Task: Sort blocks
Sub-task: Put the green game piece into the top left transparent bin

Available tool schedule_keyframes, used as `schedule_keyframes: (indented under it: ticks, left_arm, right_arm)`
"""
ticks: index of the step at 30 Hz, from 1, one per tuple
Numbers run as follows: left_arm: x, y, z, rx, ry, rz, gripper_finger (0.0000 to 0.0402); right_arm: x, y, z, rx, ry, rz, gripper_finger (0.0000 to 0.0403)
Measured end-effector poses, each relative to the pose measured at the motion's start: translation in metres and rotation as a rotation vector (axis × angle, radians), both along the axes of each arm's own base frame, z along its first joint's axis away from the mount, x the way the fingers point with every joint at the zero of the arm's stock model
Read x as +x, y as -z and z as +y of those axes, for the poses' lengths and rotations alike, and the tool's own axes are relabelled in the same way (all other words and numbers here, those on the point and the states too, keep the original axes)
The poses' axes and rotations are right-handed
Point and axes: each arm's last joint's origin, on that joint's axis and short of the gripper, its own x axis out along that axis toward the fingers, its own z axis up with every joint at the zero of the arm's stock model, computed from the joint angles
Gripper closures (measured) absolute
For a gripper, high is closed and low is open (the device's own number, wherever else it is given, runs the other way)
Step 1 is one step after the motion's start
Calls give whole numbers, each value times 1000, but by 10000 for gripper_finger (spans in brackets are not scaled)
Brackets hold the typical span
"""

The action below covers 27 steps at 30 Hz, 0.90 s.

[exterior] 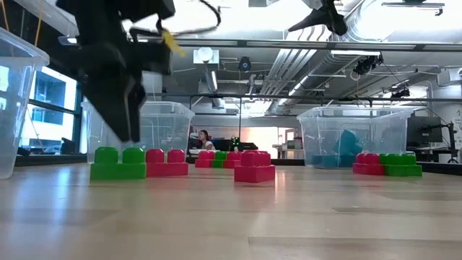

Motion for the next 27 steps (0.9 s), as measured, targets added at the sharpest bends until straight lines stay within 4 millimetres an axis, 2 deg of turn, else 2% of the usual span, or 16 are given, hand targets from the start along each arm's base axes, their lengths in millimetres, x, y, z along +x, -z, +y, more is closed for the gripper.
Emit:
schedule_keyframes:
  ticks: [5, 12, 16, 22, 24, 27]
  left_arm:
    - [6, 24, -3, -60, -74, 93, 116]
    - [11, 44, -5, -88, -80, 167, 118]
    - [11, 46, -5, -79, -67, 177, 156]
    - [2, 32, -1, -87, 22, 188, 310]
    - [-3, 17, 5, -85, 37, 189, 314]
    - [-14, -17, 17, -76, 52, 157, 314]
  right_arm:
    - [0, 0, 0, 0, 0, 0, 187]
    - [0, 0, 0, 0, 0, 2, 187]
    - [0, 0, 0, 0, 0, 3, 187]
    - [-1, 2, 0, 0, 2, 24, 187]
    - [-1, 2, 0, -7, 14, 28, 187]
    - [-1, 2, 0, -10, 18, 29, 187]
